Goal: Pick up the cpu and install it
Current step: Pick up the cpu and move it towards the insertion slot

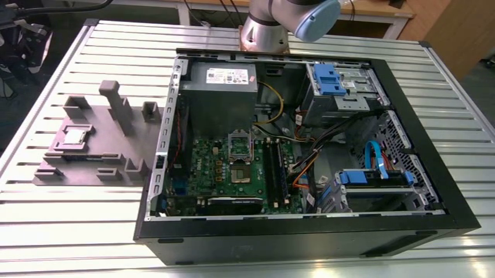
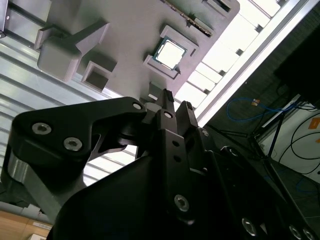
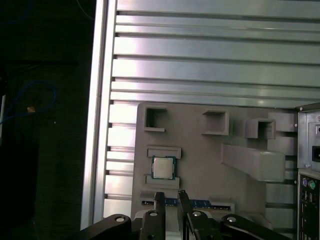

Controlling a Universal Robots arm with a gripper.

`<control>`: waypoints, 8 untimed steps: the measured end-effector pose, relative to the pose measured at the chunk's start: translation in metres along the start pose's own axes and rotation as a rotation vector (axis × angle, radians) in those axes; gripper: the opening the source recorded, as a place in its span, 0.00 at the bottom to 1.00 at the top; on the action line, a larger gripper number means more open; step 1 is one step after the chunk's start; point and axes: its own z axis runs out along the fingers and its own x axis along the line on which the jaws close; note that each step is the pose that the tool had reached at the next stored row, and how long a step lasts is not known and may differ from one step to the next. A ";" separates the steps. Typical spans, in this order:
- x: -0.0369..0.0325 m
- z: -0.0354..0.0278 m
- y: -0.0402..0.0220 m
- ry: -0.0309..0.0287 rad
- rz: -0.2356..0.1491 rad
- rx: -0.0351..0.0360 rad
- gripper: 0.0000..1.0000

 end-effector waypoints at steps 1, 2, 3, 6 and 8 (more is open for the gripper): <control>0.0000 0.0000 0.0000 0.0000 0.000 0.0000 0.25; 0.0000 -0.0001 0.0000 0.0000 0.000 0.0000 0.25; 0.0000 -0.0001 0.0000 0.0000 0.000 0.0000 0.25; 0.0000 -0.0003 0.0000 0.0000 0.000 0.0000 0.32; 0.0000 -0.0004 0.0000 0.0000 0.000 0.0000 0.38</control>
